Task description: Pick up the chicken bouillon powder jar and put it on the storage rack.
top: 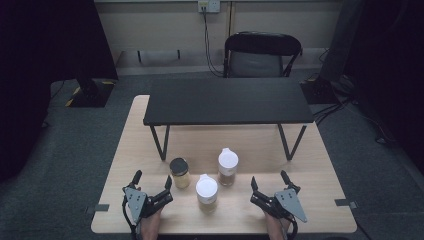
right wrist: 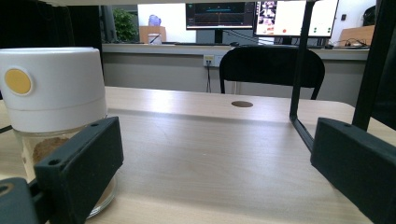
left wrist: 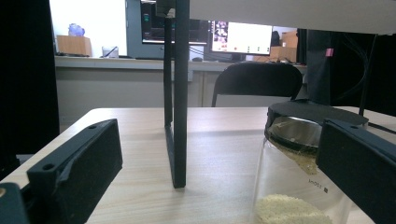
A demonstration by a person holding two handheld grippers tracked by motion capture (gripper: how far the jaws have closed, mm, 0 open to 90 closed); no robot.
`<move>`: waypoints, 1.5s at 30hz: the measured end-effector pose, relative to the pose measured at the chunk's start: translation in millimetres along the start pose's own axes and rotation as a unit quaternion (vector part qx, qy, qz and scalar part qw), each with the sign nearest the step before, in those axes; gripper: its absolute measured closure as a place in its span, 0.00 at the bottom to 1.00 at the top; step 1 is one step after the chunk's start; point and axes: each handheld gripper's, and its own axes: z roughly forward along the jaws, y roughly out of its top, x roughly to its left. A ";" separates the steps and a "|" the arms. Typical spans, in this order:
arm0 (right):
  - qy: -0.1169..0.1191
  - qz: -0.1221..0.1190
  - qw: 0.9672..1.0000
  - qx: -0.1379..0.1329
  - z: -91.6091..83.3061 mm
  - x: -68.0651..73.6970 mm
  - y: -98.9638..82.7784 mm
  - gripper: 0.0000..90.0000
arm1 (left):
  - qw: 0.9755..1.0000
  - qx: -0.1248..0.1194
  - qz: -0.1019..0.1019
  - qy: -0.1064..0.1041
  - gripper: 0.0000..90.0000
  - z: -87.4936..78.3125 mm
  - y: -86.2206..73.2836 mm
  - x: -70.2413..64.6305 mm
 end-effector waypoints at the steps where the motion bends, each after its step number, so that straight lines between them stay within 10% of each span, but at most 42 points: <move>1: 0.000 0.000 1.000 0.000 0.0 0.0 0.0 0.01 | 1.000 0.001 0.001 0.000 0.00 0.0 0.0 -0.1; 45: 0.003 0.005 1.000 -0.006 -1.5 -0.7 -0.5 0.01 | 1.000 0.008 -0.012 -0.006 0.00 -0.8 5.4 -1.9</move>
